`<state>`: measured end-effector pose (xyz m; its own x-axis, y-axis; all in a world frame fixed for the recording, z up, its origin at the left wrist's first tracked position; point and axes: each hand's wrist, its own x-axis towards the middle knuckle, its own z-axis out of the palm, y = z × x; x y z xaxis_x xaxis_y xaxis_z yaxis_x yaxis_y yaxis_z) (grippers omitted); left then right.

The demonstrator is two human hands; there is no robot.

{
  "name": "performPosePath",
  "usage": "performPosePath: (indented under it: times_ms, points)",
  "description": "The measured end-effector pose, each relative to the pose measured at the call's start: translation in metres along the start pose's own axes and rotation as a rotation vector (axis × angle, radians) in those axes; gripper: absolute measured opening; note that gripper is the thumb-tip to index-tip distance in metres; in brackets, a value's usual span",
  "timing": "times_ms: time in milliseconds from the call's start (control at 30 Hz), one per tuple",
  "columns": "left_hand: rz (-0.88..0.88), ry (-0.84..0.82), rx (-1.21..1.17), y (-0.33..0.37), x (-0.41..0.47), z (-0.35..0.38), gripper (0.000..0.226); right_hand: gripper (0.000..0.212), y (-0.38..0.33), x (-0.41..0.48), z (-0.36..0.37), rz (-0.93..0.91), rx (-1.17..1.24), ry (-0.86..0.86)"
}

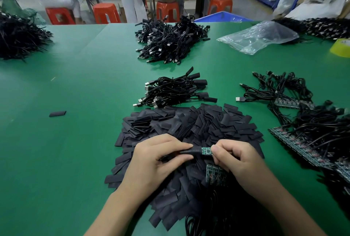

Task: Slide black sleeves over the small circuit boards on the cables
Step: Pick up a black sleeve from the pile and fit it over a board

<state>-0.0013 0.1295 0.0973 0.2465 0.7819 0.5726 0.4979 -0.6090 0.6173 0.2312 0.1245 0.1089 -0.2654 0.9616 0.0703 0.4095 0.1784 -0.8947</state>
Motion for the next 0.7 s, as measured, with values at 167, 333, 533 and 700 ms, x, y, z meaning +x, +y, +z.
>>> performPosePath:
  times_ms: [167, 333, 533, 700]
  points:
    - [-0.021, -0.038, -0.006, -0.0025, -0.0013, -0.0011, 0.022, 0.038, 0.0002, 0.0004, -0.0007, -0.009, -0.011, -0.012]
    - [-0.068, -0.023, 0.010, -0.0012, -0.0016, 0.0020, 0.023, 0.034, 0.0011, -0.0025, 0.0018, -0.048, -0.074, 0.001]
    - [-0.054, -0.051, 0.010, 0.0014, -0.0041, 0.0070, 0.025, 0.034, -0.0041, -0.0022, 0.0052, -0.072, -0.117, -0.011]
    - [-0.026, -0.041, 0.001, 0.0000, -0.0029, 0.0054, 0.023, 0.032, -0.0063, -0.0039, 0.0032, -0.082, -0.111, -0.032]
